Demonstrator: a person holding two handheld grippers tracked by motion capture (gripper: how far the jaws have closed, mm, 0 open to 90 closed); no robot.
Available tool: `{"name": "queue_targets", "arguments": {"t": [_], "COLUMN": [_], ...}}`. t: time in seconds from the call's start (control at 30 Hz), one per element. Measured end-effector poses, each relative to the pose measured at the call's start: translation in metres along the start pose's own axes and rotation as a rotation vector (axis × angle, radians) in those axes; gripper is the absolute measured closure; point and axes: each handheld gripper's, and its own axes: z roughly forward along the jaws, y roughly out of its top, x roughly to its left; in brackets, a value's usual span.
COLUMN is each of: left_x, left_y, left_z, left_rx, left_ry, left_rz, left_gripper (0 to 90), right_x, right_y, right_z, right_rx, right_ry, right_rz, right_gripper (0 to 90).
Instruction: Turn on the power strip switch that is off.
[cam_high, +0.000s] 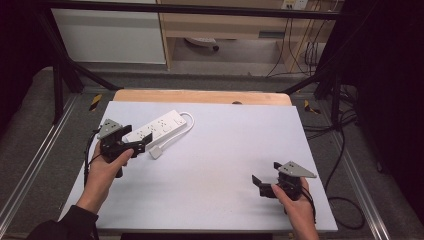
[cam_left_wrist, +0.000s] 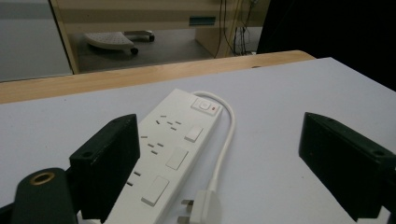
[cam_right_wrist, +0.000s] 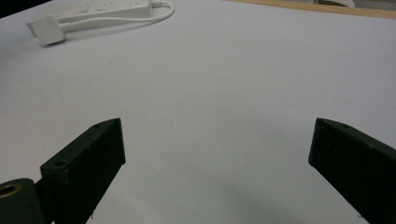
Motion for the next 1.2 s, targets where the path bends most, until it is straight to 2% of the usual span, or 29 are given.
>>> {"name": "queue_targets", "arguments": {"t": [0.07, 0.33, 0.53, 0.57, 0.8, 0.9, 1.0, 1.2], "left_x": [0.001, 0.004, 0.001, 0.000, -0.003, -0.001, 0.001, 0.003], "left_y": [0.000, 0.003, 0.006, 0.007, 0.010, 0.010, 0.009, 0.009], "left_z": [0.003, 0.011, 0.020, 0.024, 0.033, 0.040, 0.043, 0.049], "left_rx": [0.010, 0.010, 0.024, 0.028, 0.033, 0.060, 0.068, 0.080], "left_ry": [0.013, 0.017, 0.019, 0.020, 0.024, 0.040, 0.046, 0.058], "left_rz": [0.007, 0.007, 0.022, 0.036, 0.065, 0.087, 0.078, 0.090], "left_gripper": [12.4, 12.5, 12.7, 12.6, 12.7, 12.7, 12.7, 12.9], "right_x": [0.000, 0.000, -0.002, -0.001, -0.001, -0.001, -0.001, -0.001], "right_y": [0.000, 0.001, 0.001, 0.001, 0.001, 0.001, 0.001, 0.001], "right_z": [0.000, -0.001, 0.000, 0.001, 0.001, 0.000, 0.000, 0.001], "right_rx": [-0.001, 0.000, 0.006, 0.008, 0.014, 0.009, 0.015, 0.021], "right_ry": [0.000, -0.007, -0.001, 0.001, 0.006, 0.004, 0.004, 0.004], "right_rz": [0.001, 0.008, 0.013, 0.013, 0.009, 0.010, 0.012, 0.013], "right_gripper": [4.1, 3.7, 3.6, 3.6, 3.6, 3.5, 3.5, 3.3]}}
